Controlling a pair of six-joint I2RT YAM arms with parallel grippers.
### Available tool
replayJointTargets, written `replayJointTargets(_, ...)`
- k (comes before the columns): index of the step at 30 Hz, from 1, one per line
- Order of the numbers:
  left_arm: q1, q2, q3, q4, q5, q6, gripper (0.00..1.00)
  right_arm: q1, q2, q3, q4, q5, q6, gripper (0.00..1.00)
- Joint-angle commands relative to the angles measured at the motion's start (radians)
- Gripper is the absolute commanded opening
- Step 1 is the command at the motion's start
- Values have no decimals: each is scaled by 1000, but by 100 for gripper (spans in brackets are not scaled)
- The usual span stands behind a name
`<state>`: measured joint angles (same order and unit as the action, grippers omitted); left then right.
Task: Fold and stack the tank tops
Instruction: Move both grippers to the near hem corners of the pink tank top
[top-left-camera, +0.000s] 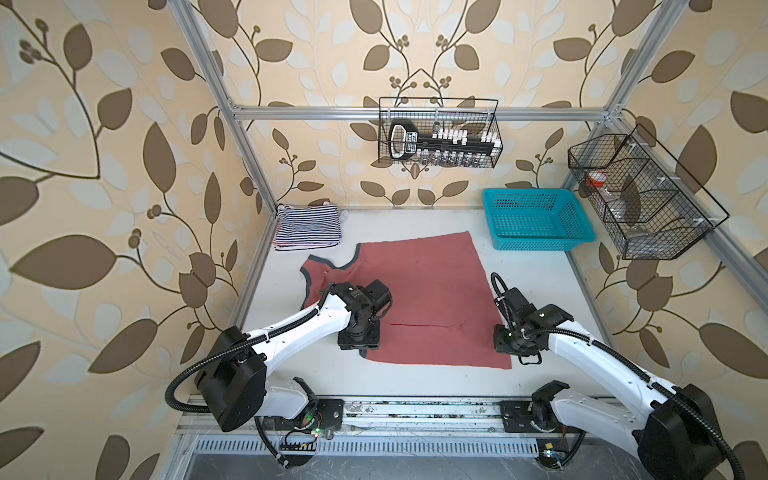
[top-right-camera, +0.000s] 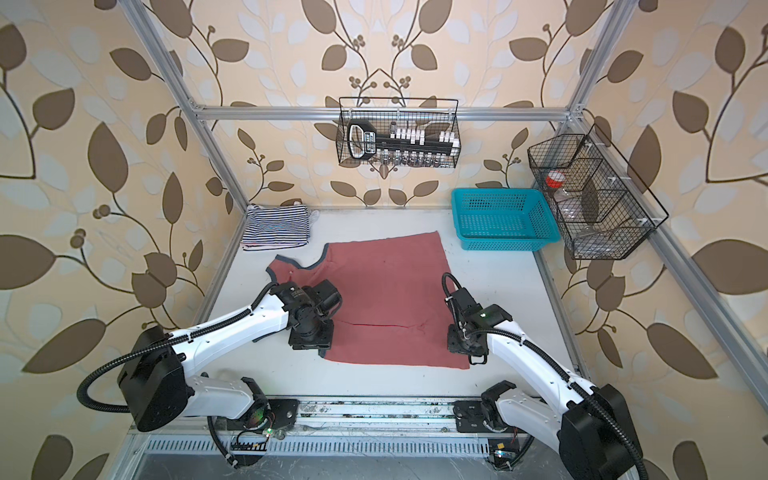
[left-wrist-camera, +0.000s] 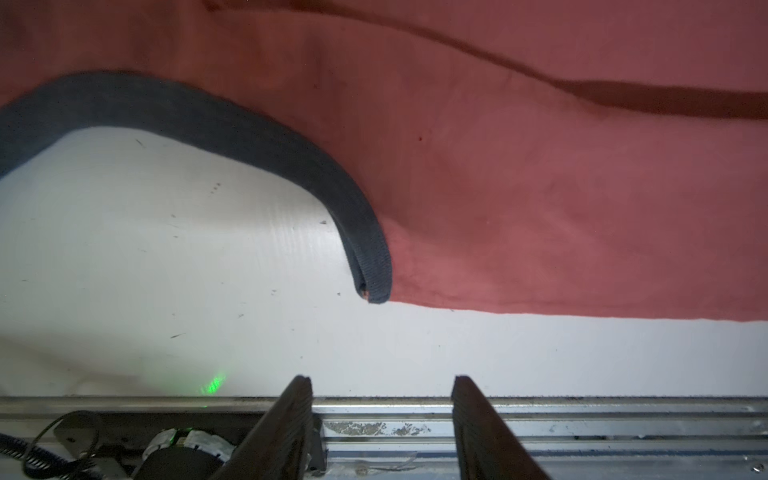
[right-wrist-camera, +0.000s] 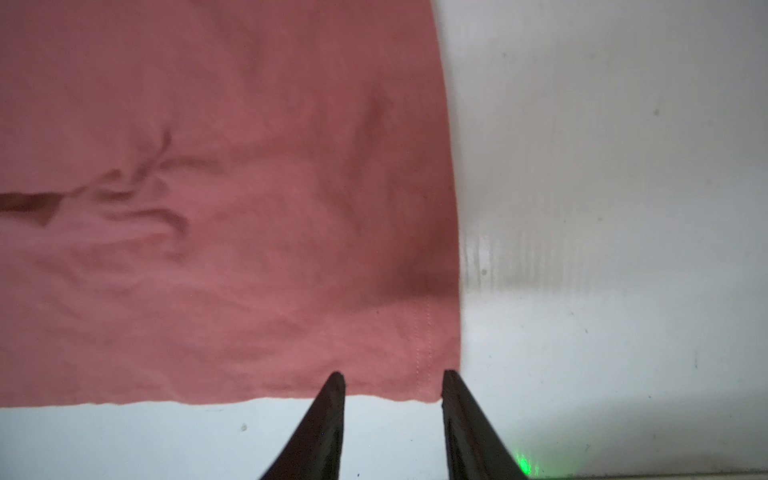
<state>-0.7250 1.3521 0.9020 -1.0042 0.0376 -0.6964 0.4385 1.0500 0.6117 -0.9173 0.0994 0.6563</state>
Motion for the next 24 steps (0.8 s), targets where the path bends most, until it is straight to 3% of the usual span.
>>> replayJointTargets(1,-2,11,-46,24,-21,-48,58,12,-53,-27,-28,63,107,40)
replayJointTargets(15,-2,43,-143,135,-59,-137,61,71,-34,-100,-3,57,193,42)
replayJointTargets(24,-2,79,-184,190,-53,-163,47,74,4,-149,53,44,211,43)
